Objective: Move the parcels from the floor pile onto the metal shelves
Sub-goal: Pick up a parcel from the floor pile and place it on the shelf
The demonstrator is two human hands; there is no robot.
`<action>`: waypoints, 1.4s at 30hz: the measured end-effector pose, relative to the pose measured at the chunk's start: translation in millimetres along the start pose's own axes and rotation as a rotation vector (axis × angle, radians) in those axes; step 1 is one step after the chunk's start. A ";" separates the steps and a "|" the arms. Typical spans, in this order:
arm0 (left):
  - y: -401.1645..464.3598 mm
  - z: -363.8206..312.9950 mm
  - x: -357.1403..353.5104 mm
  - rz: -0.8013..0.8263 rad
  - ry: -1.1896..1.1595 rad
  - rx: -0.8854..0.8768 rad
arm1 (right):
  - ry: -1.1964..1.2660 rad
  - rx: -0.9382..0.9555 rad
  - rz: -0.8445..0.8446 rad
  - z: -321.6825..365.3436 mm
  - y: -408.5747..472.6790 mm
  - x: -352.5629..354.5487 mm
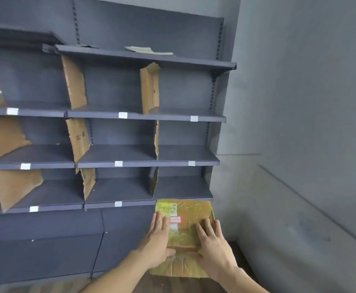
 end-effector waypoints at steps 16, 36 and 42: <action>37.4 171.9 85.2 -0.125 0.034 0.105 | -0.034 0.160 -0.032 146.1 142.0 -13.2; 54.9 286.2 129.4 -0.202 0.083 0.391 | 0.049 0.500 0.015 241.3 261.3 -37.9; 49.4 314.9 118.8 -0.205 0.119 0.519 | 0.054 0.635 0.091 266.5 284.6 -61.1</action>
Point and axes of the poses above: each hand's wrist, its own y-axis towards the middle knuckle, its own x-axis out of the back of the hand, z = x × y, the point moved 3 cm from there along y, towards the middle knuckle, and after that the axes turned 12 degrees about x, right-handed, at the moved point
